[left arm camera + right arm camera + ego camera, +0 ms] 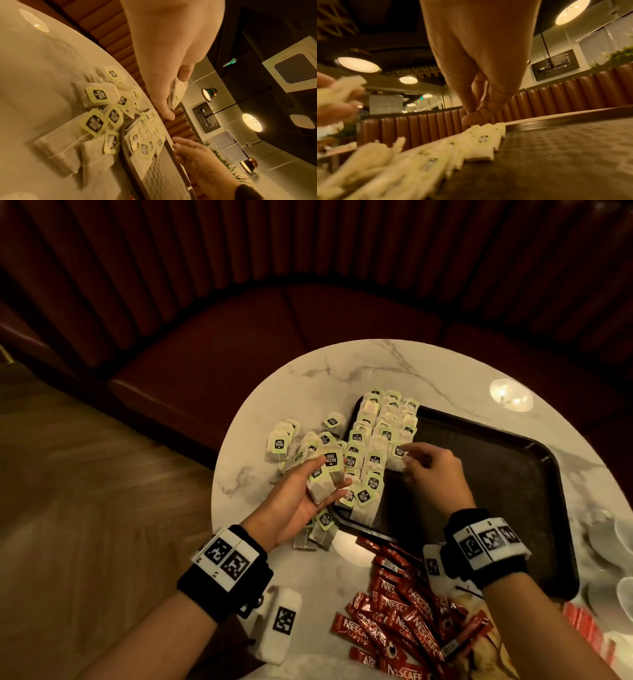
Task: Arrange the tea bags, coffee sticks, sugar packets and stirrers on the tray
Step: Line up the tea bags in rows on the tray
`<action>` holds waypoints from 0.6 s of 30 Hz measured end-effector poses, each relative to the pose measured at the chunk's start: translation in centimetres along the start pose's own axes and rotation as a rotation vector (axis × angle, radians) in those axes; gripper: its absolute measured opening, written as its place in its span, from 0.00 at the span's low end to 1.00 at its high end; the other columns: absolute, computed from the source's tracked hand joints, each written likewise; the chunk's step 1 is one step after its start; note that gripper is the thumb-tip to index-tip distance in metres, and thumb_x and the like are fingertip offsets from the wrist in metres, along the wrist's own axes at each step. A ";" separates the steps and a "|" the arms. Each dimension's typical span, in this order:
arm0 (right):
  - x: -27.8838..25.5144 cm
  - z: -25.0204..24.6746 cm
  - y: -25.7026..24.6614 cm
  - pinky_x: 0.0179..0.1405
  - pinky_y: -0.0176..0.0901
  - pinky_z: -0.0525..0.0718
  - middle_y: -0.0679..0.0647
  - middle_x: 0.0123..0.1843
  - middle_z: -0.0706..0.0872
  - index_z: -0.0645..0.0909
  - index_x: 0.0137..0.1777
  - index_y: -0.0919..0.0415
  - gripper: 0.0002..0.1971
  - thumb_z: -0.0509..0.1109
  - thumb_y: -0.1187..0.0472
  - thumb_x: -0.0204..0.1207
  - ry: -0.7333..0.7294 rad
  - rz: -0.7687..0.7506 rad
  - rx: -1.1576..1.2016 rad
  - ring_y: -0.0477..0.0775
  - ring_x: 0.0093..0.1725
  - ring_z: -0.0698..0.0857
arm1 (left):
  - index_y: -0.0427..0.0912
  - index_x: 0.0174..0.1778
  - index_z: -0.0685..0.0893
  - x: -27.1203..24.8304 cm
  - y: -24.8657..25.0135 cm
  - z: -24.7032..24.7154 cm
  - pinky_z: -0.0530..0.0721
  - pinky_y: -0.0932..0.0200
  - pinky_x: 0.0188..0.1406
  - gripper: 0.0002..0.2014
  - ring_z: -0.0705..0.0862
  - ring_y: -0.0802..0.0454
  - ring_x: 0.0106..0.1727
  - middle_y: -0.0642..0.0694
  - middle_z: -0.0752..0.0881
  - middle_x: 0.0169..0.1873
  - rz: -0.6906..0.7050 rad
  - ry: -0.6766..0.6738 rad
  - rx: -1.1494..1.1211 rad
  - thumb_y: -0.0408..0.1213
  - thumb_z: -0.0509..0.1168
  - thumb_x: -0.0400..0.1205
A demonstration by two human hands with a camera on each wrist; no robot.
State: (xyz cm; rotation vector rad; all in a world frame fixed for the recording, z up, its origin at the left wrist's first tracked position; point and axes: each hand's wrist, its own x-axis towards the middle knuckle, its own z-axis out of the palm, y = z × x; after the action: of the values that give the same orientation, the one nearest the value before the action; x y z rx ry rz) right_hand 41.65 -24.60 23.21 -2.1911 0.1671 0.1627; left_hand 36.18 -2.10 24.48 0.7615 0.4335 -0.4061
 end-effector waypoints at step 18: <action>-5.7 2.9 -3.1 0.47 0.38 0.86 0.63 0.52 0.92 0.86 0.57 0.69 0.10 0.74 0.68 0.76 -0.145 -0.052 0.707 0.53 0.48 0.91 | 0.45 0.56 0.85 -0.2 -0.3 0.8 0.80 0.63 0.35 0.10 0.82 0.57 0.36 0.49 0.89 0.46 0.246 0.010 0.317 0.37 0.58 0.88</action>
State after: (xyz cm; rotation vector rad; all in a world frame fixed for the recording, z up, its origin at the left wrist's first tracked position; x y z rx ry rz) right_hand 36.48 -20.15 25.01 -1.4729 0.0696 0.1967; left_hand 36.05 -2.81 24.96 1.1120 0.2820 -0.2419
